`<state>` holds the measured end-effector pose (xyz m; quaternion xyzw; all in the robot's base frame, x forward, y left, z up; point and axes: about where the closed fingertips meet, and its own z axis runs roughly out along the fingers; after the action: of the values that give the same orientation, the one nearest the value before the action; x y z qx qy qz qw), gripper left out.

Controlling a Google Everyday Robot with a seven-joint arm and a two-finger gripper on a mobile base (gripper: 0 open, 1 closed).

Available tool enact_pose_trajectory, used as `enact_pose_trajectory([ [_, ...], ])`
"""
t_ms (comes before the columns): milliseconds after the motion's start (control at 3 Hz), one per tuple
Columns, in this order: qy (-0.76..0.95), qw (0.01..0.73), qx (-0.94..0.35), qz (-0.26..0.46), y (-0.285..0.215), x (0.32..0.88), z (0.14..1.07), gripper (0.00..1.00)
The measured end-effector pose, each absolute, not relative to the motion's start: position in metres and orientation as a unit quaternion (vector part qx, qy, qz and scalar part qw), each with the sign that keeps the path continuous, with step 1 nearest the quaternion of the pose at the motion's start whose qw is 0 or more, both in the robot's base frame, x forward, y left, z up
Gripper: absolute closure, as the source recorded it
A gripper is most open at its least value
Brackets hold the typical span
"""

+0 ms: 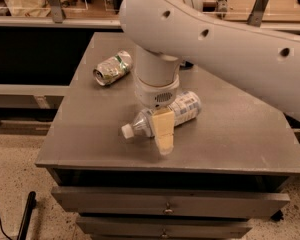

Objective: Place blue plastic bottle upright

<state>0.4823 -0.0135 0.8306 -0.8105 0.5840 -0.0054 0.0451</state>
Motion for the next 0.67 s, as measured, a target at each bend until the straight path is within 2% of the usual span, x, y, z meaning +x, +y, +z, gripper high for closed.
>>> enact_pose_trajectory([
  [333, 0.592, 0.035, -0.805, -0.021, -0.0137, 0.4824, 0.8276, 0.18],
  [667, 0.593, 0.041, -0.803, -0.037, -0.0145, 0.4797, 0.8327, 0.41],
])
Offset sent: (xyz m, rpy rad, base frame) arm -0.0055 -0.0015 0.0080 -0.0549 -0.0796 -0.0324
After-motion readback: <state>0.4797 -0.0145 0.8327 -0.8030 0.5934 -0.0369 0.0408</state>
